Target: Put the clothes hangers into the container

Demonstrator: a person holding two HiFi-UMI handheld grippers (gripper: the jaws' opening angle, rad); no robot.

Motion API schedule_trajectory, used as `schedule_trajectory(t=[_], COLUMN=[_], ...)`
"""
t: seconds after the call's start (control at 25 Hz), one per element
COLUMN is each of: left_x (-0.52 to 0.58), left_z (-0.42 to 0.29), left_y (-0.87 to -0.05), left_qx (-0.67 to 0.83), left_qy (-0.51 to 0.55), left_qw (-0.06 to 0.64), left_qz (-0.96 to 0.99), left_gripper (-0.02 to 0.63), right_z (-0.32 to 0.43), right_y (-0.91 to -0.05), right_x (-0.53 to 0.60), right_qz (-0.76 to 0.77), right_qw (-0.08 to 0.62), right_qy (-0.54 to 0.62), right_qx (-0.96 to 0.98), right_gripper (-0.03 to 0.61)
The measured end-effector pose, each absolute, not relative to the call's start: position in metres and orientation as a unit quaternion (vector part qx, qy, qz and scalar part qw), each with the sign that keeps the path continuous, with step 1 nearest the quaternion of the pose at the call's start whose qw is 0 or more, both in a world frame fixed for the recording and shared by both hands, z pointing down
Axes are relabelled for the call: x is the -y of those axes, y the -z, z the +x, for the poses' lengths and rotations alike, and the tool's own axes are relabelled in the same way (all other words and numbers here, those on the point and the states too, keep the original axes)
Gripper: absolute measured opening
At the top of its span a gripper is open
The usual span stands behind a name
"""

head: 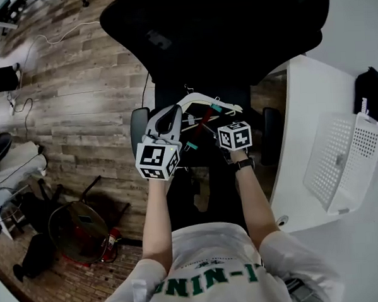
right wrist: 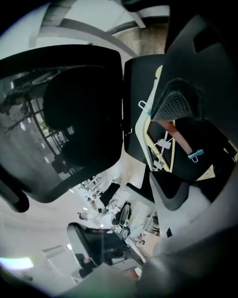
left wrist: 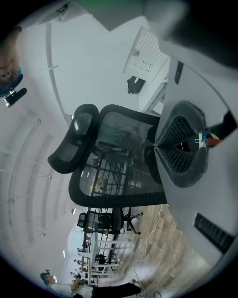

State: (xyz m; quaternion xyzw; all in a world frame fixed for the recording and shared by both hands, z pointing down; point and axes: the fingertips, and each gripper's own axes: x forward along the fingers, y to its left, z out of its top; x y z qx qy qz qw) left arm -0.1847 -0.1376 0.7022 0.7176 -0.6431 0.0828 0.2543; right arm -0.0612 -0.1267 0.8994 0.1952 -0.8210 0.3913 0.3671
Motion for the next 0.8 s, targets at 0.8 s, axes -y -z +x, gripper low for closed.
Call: schedule_trajectory(t=[0.8], left_x=[0.116], left_z=[-0.19], left_y=[-0.806], left_qx=[0.603], left_qy=[-0.079], left_qw=[0.332], left_qz=[0.721], left_gripper=[0.014], right_z=[-0.039], right_y=[-1.06], right_x=[0.127], right_qz=[0.49], right_qw=[0.377], right_qy=[-0.459], right_qx=[0.639], right_gripper=[0.183])
